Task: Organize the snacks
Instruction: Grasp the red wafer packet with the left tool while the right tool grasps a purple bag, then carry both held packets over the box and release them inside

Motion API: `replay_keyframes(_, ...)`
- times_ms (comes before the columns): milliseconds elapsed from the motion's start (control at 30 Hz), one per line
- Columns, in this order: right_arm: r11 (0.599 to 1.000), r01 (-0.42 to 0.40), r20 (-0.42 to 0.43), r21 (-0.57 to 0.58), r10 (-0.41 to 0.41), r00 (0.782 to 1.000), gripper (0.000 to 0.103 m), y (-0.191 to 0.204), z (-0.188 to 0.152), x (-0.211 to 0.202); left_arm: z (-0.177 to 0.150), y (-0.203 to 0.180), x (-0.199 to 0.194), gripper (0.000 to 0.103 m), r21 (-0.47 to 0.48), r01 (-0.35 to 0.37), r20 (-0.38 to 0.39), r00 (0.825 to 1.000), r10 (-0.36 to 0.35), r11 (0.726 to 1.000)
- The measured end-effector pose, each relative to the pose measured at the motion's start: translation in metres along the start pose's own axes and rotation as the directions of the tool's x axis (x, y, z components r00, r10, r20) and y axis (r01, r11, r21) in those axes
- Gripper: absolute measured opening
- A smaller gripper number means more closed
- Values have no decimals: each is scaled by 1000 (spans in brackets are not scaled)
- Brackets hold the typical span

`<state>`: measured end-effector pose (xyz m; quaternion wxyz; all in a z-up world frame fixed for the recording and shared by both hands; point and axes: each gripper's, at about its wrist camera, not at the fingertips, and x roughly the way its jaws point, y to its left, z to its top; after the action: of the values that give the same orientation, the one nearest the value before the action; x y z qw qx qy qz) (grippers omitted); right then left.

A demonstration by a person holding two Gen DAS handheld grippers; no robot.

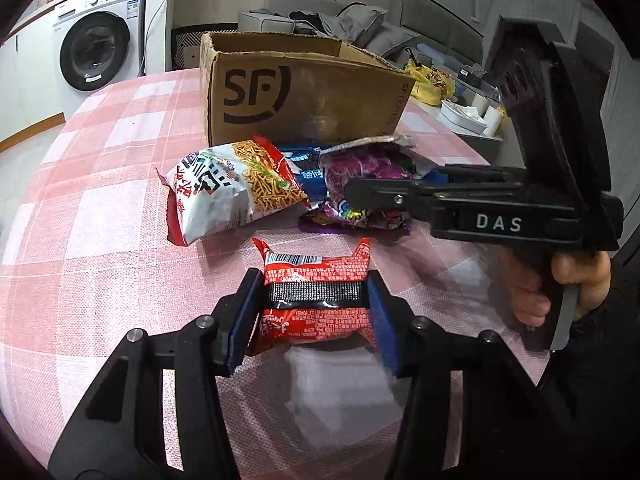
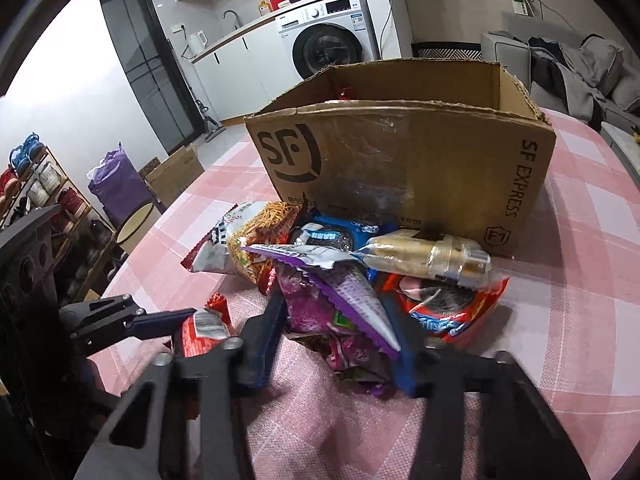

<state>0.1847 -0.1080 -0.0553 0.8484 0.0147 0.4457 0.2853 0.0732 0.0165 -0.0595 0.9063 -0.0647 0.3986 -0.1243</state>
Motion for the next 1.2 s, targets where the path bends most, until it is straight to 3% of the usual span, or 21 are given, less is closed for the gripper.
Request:
replay_keyframes(667, 1000, -6, 160, 18, 3, 987, 38, -13, -3, -70, 20, 3, -38, 49, -59, -37, 125, 991, 44, 998)
replay_keyframes(1200, 1000, 14, 269, 27, -21, 963, 38, -25, 31, -111, 79, 7, -70, 49, -66, -71, 239, 967, 84, 995)
